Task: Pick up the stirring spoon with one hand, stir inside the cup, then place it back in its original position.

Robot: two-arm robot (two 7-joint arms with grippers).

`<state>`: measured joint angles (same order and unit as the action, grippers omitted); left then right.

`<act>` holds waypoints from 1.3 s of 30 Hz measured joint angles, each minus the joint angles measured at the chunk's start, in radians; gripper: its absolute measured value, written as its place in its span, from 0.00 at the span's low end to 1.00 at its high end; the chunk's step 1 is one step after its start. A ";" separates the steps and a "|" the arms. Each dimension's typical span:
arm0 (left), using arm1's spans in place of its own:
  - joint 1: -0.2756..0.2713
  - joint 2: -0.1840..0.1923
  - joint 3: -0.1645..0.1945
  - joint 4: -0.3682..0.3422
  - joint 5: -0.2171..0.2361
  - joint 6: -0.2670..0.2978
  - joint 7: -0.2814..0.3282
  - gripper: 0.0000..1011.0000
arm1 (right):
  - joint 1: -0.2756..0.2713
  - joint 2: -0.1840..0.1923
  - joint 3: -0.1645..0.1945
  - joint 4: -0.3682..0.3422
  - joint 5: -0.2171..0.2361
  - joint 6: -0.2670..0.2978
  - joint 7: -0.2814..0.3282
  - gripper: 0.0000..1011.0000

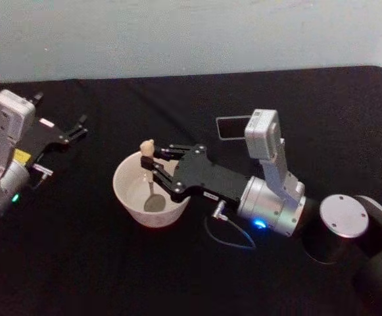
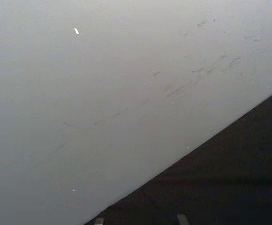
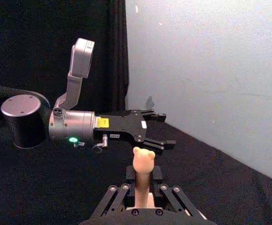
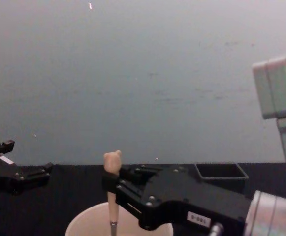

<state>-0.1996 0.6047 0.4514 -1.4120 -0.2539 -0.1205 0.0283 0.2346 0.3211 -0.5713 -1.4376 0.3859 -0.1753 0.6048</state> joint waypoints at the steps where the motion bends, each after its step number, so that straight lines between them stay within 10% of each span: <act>1: 0.000 0.000 0.000 0.000 0.000 0.000 0.000 0.99 | 0.005 -0.005 -0.002 0.007 -0.003 -0.001 -0.002 0.21; 39: 0.000 0.000 0.000 0.000 0.000 0.000 0.000 0.99 | 0.027 -0.020 0.066 0.007 0.001 -0.022 -0.042 0.21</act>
<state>-0.1995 0.6047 0.4514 -1.4120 -0.2539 -0.1205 0.0283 0.2620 0.3008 -0.5056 -1.4307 0.3865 -0.1975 0.5631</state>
